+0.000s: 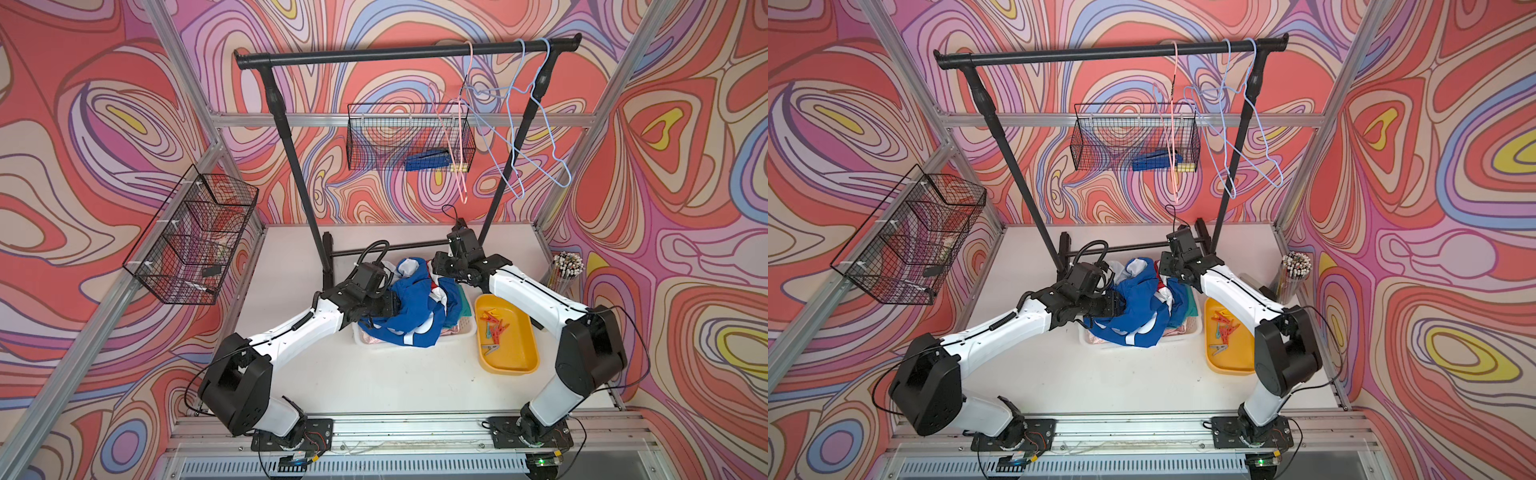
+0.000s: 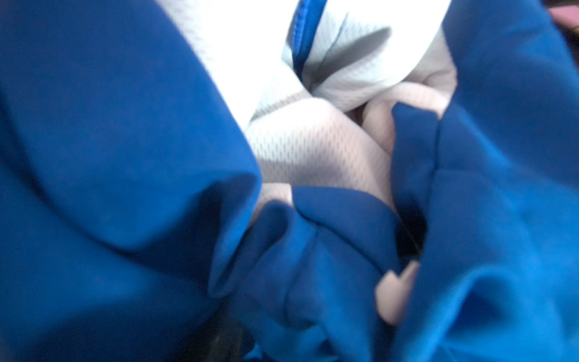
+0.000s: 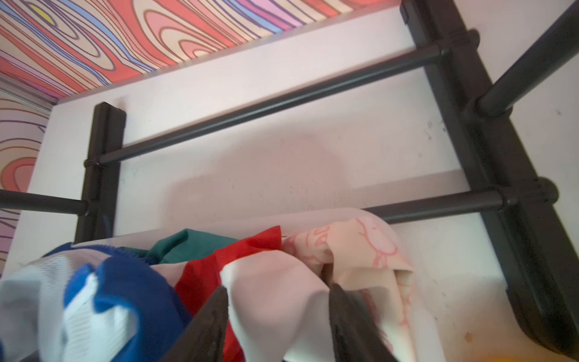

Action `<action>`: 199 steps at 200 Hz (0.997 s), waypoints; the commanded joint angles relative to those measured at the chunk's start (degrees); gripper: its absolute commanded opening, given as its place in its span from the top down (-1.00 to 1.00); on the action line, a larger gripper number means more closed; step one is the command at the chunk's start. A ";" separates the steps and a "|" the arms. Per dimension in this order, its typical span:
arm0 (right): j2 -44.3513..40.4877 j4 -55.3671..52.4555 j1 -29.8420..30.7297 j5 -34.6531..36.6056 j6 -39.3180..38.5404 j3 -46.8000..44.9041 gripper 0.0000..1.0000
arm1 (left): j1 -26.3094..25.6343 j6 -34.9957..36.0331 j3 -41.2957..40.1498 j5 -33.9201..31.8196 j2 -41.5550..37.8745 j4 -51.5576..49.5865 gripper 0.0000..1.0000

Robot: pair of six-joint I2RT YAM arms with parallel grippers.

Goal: Remove the clothespins securing jackets to the hanger
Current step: Adjust the jacket in the basket.

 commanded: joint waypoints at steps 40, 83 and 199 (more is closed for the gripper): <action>8.27 2.14 0.92 -2.49 4.46 -6.41 0.21 | -0.53 -0.38 -1.42 -0.22 2.90 0.14 0.02; 10.87 4.54 0.94 -4.14 6.95 -9.02 0.25 | -0.51 -1.38 -1.48 0.15 4.69 1.24 0.02; -8.15 -4.75 0.96 9.79 2.30 1.82 -0.18 | -0.44 1.53 6.66 -1.76 -3.45 -6.74 -0.16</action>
